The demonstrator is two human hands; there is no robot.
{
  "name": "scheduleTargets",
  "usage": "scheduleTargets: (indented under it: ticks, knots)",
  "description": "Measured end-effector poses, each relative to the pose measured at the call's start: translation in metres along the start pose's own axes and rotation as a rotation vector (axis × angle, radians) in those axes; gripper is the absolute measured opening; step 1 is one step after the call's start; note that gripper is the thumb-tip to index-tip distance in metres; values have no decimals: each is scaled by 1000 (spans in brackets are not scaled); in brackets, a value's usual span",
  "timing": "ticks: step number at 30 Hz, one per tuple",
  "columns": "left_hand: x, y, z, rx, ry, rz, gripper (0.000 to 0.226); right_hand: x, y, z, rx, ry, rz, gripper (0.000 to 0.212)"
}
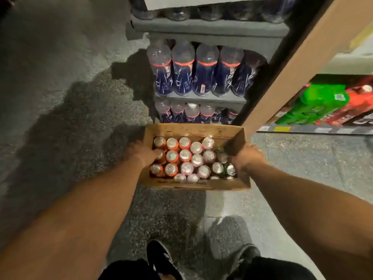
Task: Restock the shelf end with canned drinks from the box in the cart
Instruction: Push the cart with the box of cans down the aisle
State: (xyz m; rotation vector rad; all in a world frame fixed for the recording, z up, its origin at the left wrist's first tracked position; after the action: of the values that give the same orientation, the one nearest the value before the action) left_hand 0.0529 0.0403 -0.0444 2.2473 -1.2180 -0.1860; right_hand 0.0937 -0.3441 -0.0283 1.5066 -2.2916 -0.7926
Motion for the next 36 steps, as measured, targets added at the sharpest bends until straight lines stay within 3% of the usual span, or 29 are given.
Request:
scheduleTargets:
  ticks: [5,9,12,17,22,26,29,36]
  knots:
    - [-24,-46,65,-74,70,-49,75,25,-67,45,30,-148,114,70]
    - [-34,-75,73,-5,70,-75,52,37,-112,67,-9,-187,99,45]
    - [-42,-91,74,-48,-14,-63,44,36,-131,68,36,-52,40,28]
    - [-37,-95,67,-49,-245,-10,38,38,-140,58,87,-40,12,26]
    - [-29,-92,60,-19,-424,84,33,42,-132,53,113,11,-26,25]
    - [-23,-74,48,7,-425,113,39,56,-113,38,145,-37,-21,14]
    - [-20,-51,35,46,-387,121,39,73,-94,23,137,-57,-12,24]
    - [25,26,-34,-10,-400,192,32,115,-22,-73,136,-69,59,28]
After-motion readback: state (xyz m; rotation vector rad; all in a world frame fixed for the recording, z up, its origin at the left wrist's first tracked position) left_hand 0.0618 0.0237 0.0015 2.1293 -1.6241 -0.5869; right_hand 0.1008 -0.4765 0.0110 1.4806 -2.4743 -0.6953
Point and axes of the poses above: each hand's wrist, its own y-axis away from the middle knuckle, its own z-axis out of the palm, x = y × z, the point moved 8 cm from there along -y, towards the middle knuckle, and after that the axes turned 6 degrees about z, right-handed, at the moved point
